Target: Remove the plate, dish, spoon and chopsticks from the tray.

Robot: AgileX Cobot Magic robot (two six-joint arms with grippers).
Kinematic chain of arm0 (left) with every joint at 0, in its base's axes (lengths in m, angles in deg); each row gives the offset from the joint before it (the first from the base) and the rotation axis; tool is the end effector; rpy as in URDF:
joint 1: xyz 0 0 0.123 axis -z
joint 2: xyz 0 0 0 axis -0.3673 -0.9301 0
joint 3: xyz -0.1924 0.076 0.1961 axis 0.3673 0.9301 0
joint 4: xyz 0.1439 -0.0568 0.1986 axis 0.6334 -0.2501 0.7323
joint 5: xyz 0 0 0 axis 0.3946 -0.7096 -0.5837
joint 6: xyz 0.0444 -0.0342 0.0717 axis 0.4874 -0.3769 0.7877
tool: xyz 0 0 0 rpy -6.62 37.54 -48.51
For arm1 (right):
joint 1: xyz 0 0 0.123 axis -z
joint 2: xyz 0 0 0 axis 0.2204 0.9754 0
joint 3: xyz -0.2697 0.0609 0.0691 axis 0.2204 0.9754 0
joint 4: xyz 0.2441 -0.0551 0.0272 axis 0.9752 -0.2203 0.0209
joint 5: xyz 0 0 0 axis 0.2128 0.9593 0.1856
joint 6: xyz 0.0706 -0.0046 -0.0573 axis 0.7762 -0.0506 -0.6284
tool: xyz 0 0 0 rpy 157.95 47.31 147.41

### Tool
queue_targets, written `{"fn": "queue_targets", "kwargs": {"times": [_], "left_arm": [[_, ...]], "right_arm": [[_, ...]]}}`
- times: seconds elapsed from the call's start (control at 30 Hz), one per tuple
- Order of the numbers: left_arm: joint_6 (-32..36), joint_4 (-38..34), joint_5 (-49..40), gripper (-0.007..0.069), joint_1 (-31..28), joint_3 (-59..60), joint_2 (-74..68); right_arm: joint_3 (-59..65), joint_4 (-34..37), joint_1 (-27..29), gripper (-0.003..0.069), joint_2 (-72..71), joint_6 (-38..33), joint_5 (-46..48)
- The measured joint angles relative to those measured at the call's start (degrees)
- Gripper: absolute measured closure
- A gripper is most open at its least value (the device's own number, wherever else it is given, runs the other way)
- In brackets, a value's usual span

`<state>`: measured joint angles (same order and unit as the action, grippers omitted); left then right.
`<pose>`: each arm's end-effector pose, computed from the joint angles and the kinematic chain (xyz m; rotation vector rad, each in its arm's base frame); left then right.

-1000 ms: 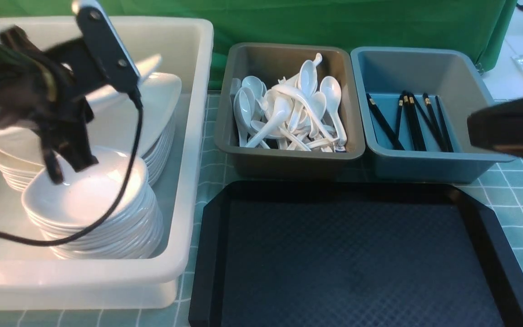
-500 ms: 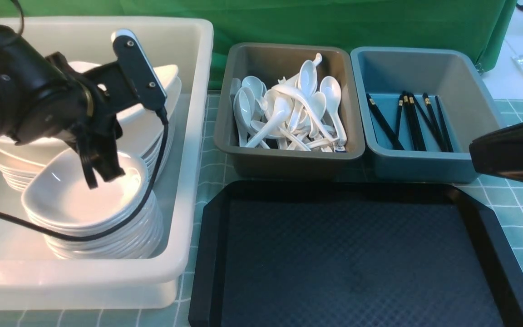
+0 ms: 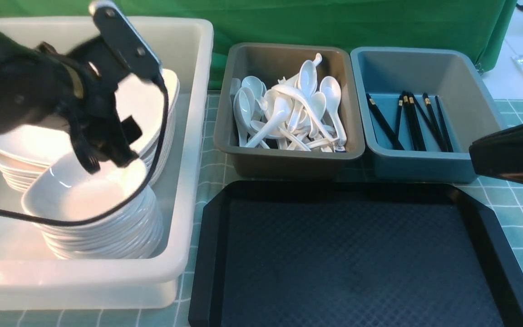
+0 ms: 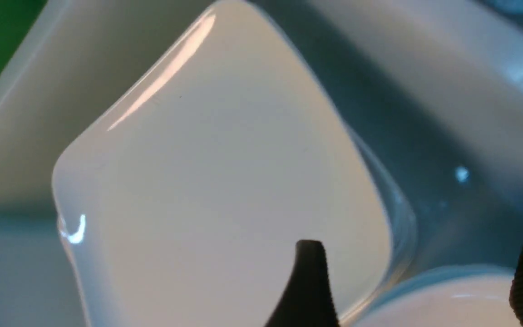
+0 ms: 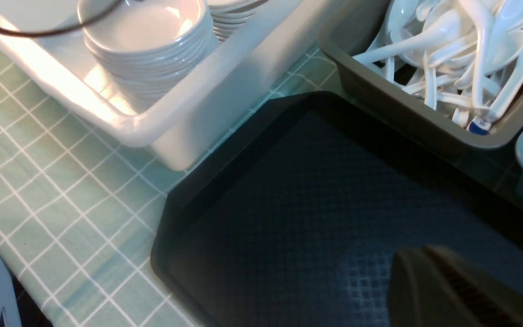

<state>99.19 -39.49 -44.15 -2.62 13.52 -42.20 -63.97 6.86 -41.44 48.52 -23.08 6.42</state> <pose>0.2877 -0.0812 0.3340 0.9617 2.0632 0.3616 0.1481 0.1041 0.4251 -0.7529 1.9656 0.4763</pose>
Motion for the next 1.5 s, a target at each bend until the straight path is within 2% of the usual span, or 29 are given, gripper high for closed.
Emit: {"fn": "queue_targets", "kwargs": {"times": [0.1, 0.13, 0.17, 0.23, 0.3, 0.4, 0.53, 0.67, 1.33, 1.4, 1.47, 1.5], "left_arm": [[-0.1, -6.4, -0.7, 0.0067, 1.2, 0.0, 4.2], [-0.9, -10.9, -1.2, 0.0085, 2.2, 0.0, 7.6], [-2.0, -16.6, -1.3, 0.0134, 3.4, 0.2, 12.4], [-2.0, -22.7, -0.3, 0.0213, 4.5, 1.9, 18.4], [-1.4, -25.9, 1.2, 0.0288, 5.1, 4.1, 21.9], [2.6, -35.1, 8.5, 0.0522, 6.1, 12.3, 33.3], [5.4, -39.4, 16.2, 0.0603, 6.2, 21.4, 42.1], [6.5, -40.0, 22.8, 0.0612, 6.2, 29.2, 49.9], [7.0, -39.8, 23.3, 0.0612, 6.2, 32.4, 52.5], [7.2, -39.8, 23.3, 0.0612, 6.2, 32.5, 52.5], [7.3, -39.8, 23.3, 0.0612, 6.2, 32.6, 52.5], [7.3, -39.8, 23.2, 0.0612, 6.2, 32.6, 52.5]], "right_arm": [[0.0, 0.0, 0.0, 0.0623, 0.0, 0.0, 0.2], [0.0, 0.1, 0.0, 0.0623, 0.0, 0.1, 0.4], [0.0, 0.1, 0.0, 0.0623, 0.0, 0.1, 1.1], [0.0, 0.0, 0.0, 0.0623, 0.0, 0.1, 2.0], [0.0, 0.0, 0.0, 0.0623, 0.0, 0.1, 2.5], [0.3, -0.1, 0.0, 0.0623, 0.0, 0.1, 2.6], [1.2, -0.1, 0.0, 0.0623, 0.0, 0.3, 2.6], [1.6, -0.1, 0.0, 0.0623, 0.0, 2.0, 2.7], [2.2, 0.0, 0.1, 0.0594, -2.1, 2.4, -0.2], [3.8, 1.0, 1.6, 0.059, -5.4, 1.8, -2.5], [7.7, 1.3, 5.5, 0.06, -10.2, -0.2, -6.2], [13.0, 1.3, 9.7, 0.0624, -14.5, -2.6, -10.4]]}}
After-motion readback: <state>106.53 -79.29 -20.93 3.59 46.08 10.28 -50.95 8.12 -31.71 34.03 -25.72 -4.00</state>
